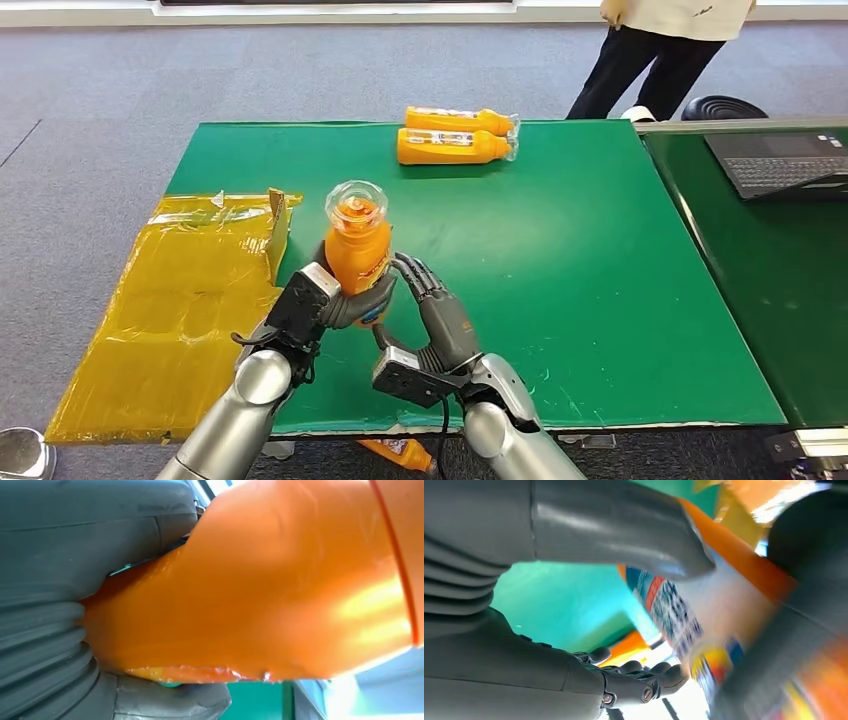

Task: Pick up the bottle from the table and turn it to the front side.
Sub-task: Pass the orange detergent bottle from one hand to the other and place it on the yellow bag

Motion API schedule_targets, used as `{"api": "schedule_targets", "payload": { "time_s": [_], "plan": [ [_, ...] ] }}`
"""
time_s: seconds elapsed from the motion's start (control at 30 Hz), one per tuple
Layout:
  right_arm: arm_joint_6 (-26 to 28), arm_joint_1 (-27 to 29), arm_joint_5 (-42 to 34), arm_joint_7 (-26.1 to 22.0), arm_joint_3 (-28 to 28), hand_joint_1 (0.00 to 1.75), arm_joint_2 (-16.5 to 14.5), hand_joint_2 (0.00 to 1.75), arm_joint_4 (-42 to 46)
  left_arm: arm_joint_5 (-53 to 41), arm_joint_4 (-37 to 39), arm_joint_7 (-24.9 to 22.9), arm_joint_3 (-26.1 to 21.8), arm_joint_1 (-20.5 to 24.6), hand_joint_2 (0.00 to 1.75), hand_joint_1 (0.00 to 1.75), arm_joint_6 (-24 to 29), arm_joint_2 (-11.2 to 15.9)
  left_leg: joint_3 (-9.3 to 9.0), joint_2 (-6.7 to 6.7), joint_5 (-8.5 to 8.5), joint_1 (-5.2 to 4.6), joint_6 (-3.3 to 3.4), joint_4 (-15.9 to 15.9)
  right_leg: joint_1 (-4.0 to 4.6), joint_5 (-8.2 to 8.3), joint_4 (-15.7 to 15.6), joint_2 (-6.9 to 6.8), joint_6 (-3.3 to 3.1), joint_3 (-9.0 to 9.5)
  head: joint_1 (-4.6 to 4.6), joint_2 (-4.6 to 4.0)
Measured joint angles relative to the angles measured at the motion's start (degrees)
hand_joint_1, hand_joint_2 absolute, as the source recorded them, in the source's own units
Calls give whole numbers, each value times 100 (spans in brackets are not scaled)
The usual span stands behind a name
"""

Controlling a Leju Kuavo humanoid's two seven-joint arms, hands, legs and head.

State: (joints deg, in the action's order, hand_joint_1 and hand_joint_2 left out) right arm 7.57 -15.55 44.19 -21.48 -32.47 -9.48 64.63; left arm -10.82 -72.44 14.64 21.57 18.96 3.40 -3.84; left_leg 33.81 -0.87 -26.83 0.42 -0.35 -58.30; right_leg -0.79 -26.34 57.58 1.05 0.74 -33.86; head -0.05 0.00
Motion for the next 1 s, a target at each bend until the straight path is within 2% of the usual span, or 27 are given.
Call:
{"api": "schedule_targets", "payload": {
  "time_s": [0.2, 0.4, 0.77, 1.0],
  "plan": [
    [-67, 139, -294, -257, -125, 0, 135, 0, 675, -366, -116, 43, -205, -150, 175, 175, 370, 117, 0, -14, 5, 4, -5, 0, 2, -1, 2, -9, -1, 2, -1, 0],
    [-125, 169, -341, -296, -198, 0, 210, 0, 988, -555, -161, 46, -353, -239, 175, 175, 532, 191, 2, -15, 6, 3, -5, 0, 1, -1, 2, -9, -2, 3, -1, 0],
    [-490, 167, -615, -380, -417, 0, 299, 0, 990, -1612, -226, 207, -779, -701, 175, 175, 1441, 317, 4, -14, 5, 5, -6, 1, 4, -3, 2, -8, -3, 0, -1, 0],
    [-508, 145, -629, -396, -456, 0, 301, 0, 900, -1771, -307, 191, -870, -878, 175, 175, 1534, 368, 4, -14, 5, 5, -6, 1, 3, -3, 1, -9, -3, 2, -1, 0]
  ]
}}
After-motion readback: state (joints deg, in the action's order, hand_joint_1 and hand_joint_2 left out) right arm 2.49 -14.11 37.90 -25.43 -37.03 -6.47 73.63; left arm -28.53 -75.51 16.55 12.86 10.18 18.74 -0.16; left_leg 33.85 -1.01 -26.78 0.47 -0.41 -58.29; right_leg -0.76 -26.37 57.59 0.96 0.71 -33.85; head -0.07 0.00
